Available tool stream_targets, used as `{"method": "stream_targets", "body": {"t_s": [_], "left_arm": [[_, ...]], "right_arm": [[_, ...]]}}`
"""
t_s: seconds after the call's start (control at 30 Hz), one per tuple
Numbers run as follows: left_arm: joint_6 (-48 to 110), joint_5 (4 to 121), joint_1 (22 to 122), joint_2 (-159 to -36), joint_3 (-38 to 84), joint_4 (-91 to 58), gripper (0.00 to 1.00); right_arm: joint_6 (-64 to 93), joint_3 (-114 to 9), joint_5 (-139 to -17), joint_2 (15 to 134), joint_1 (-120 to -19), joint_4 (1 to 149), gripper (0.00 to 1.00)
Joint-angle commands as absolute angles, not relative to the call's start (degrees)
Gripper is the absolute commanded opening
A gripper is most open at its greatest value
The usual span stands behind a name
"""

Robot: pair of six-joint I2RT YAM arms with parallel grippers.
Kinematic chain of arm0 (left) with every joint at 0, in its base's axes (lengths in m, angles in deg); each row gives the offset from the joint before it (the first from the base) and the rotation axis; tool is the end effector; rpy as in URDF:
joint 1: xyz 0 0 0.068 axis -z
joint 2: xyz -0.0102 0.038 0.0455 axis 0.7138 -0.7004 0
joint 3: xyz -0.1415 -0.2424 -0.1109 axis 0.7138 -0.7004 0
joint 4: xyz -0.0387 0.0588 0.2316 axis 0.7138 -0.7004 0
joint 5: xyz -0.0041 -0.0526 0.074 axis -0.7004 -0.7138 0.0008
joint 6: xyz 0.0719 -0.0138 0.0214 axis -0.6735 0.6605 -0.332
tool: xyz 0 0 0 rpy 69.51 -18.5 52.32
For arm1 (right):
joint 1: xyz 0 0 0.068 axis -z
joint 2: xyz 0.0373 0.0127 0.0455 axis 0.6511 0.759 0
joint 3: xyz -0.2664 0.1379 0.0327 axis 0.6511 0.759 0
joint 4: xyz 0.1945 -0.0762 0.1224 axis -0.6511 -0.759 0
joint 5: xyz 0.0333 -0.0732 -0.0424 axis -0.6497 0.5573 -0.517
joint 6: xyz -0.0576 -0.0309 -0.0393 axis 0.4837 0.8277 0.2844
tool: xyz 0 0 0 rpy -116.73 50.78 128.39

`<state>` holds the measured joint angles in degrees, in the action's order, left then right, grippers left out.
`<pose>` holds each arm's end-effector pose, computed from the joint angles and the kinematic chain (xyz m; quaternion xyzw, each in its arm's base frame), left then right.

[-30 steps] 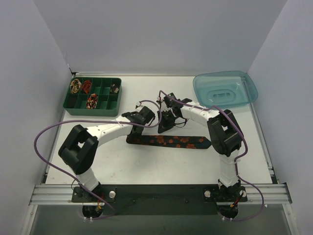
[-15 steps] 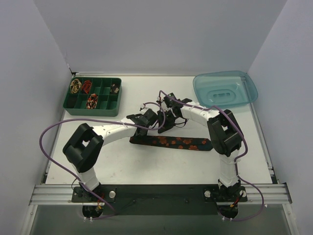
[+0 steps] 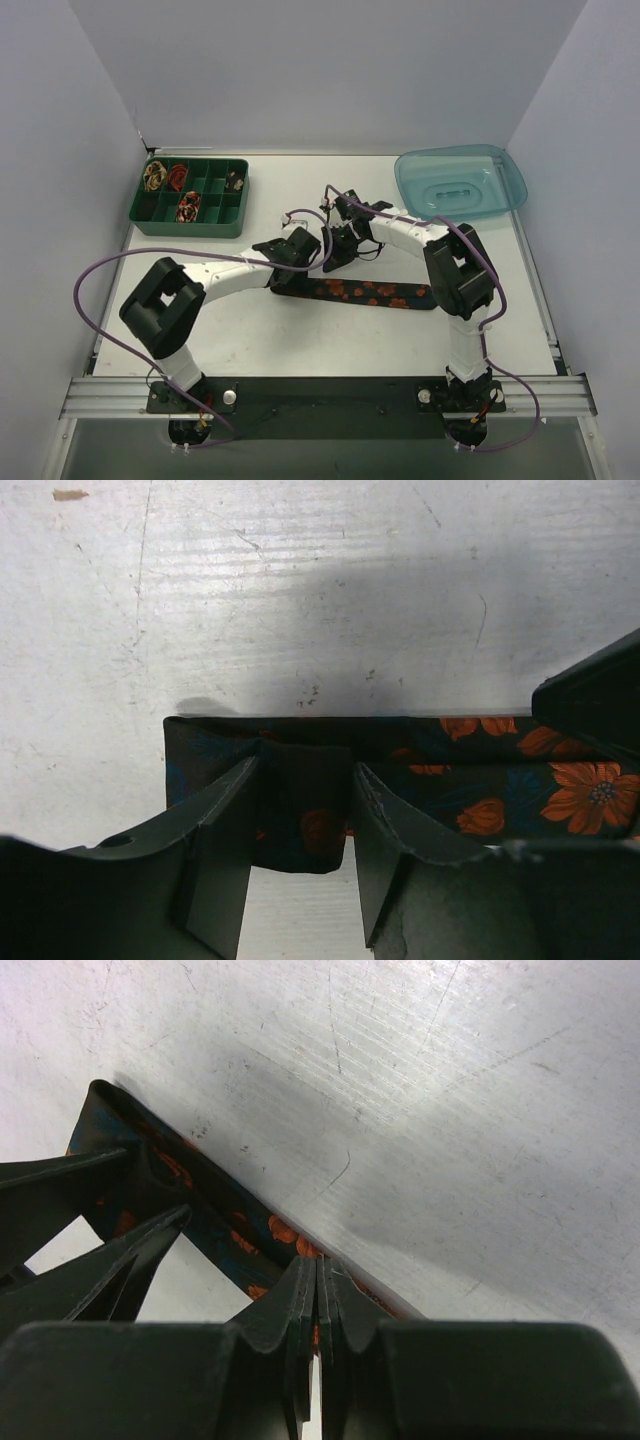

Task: Roll the ties
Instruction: Roll the tie at the center of the board.

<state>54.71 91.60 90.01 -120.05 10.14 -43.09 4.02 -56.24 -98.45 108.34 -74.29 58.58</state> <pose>0.2544 -0.2173 0.1920 0.0366 0.9564 -0.0103 0.2895 0.3501 0.2695 0.1960 -0.2079 0.8983 0.3403 0.1846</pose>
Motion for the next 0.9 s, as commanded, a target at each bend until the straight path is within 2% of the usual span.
{"method": "stream_targets", "body": {"t_s": [0.0,0.5,0.57,0.63,0.87], "left_arm": [[57.94,88.80,90.28,-116.06,7.08,-40.05,0.52],[56.45,87.93,87.48,-102.26,3.13,-37.76,0.56],[56.53,87.40,86.33,-99.80,2.43,-38.46,0.61],[56.71,86.17,83.35,-96.91,0.50,-38.73,0.63],[57.41,67.30,69.02,-89.34,-10.75,-29.26,0.68]], "right_arm": [[4.93,-56.06,-98.89,106.91,-74.02,57.08,0.04],[4.75,-61.76,-100.39,104.80,-79.82,56.29,0.04],[4.58,-63.34,-100.65,105.06,-81.66,56.11,0.04],[4.49,-64.14,-100.74,105.33,-82.89,56.20,0.04],[3.96,-66.60,-101.62,108.05,-86.50,56.02,0.04]]}}
